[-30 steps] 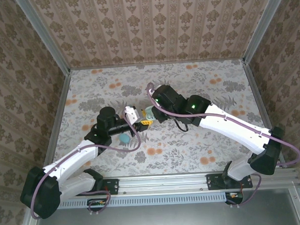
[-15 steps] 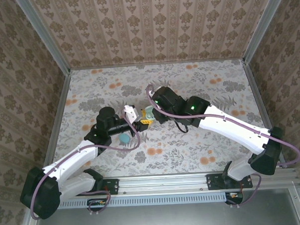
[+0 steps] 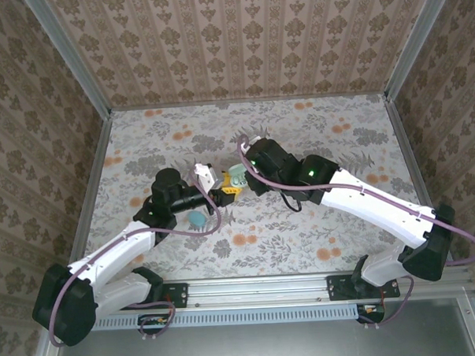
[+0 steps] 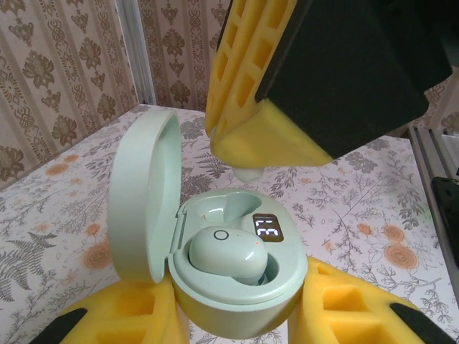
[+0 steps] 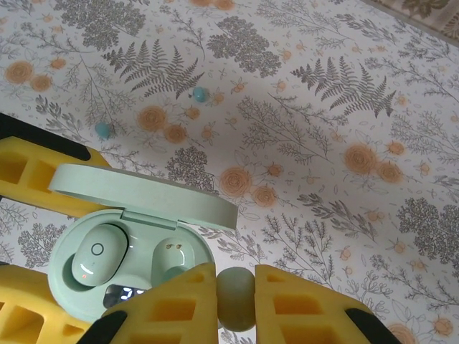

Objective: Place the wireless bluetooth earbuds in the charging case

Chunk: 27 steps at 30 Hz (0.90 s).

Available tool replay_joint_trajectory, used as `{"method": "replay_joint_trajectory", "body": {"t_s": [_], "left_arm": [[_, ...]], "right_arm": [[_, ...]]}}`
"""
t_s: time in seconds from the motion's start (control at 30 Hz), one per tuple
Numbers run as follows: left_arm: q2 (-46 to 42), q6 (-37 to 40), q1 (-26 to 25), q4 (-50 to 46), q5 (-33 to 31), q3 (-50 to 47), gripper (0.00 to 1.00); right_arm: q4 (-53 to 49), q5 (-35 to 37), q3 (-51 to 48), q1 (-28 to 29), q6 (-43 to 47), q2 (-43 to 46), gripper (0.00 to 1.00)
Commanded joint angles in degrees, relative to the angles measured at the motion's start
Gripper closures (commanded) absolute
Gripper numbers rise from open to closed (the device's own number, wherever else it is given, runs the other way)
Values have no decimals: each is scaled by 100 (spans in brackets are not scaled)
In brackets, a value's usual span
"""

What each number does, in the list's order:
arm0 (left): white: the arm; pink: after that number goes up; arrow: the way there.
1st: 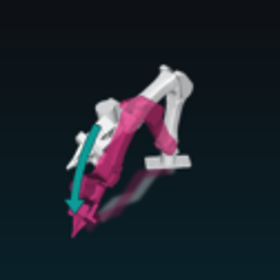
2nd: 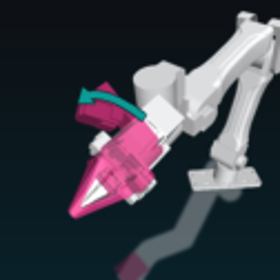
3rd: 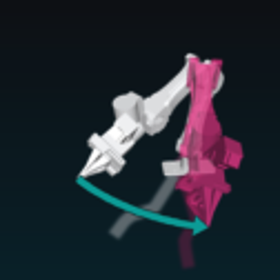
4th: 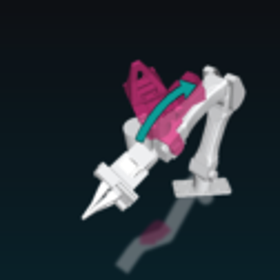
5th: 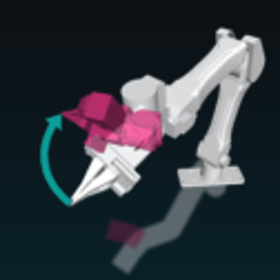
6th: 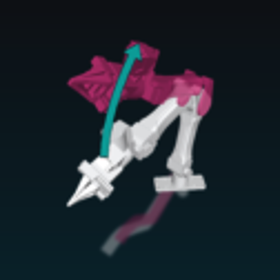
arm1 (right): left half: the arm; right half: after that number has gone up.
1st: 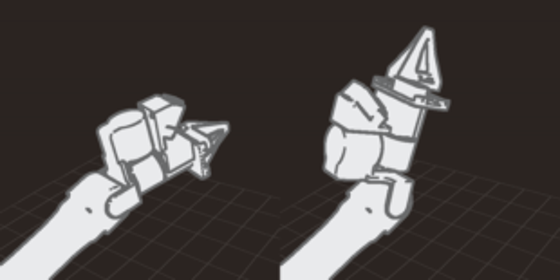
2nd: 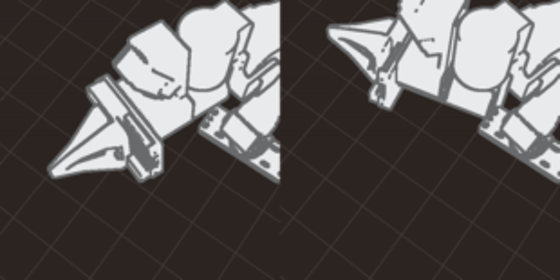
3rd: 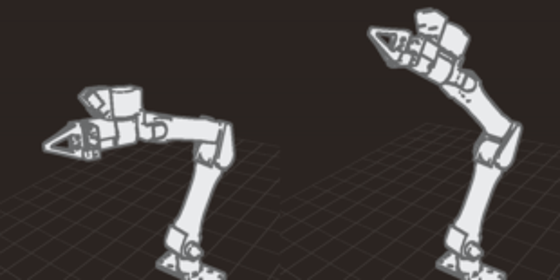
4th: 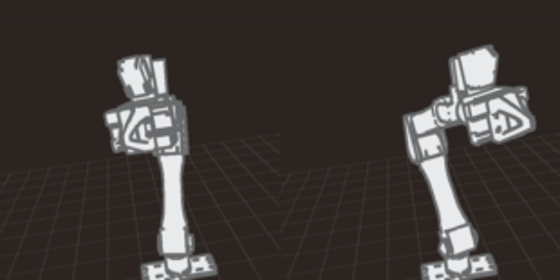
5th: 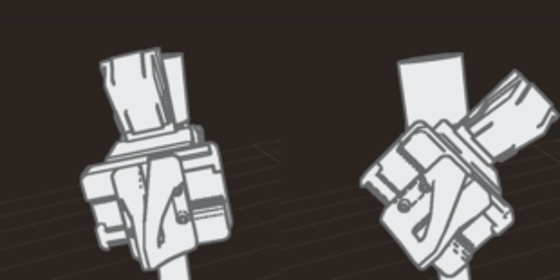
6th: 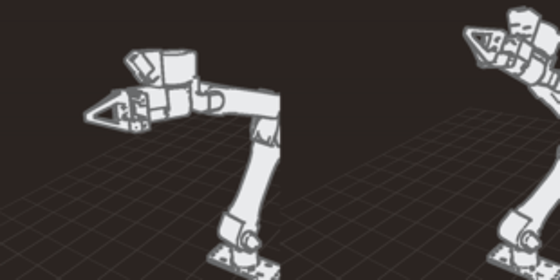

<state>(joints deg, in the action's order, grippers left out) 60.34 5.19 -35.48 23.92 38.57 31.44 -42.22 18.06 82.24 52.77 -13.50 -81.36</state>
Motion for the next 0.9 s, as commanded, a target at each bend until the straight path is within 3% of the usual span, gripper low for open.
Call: {"method": "replay_joint_trajectory", "body": {"t_s": [0.0, 0.4, 0.87], "left_arm": [[27, -163, 33, 236, 169, 196, 96], [116, -193, 33, 264, 236, 248, 96], [172, -306, 33, 404, 277, 246, 96]], "right_arm": [[108, 153, -28, 44, -35, 121, 85], [218, 125, 40, 97, 5, 433, 85], [218, -27, -74, 128, 161, -15, 85]]}}
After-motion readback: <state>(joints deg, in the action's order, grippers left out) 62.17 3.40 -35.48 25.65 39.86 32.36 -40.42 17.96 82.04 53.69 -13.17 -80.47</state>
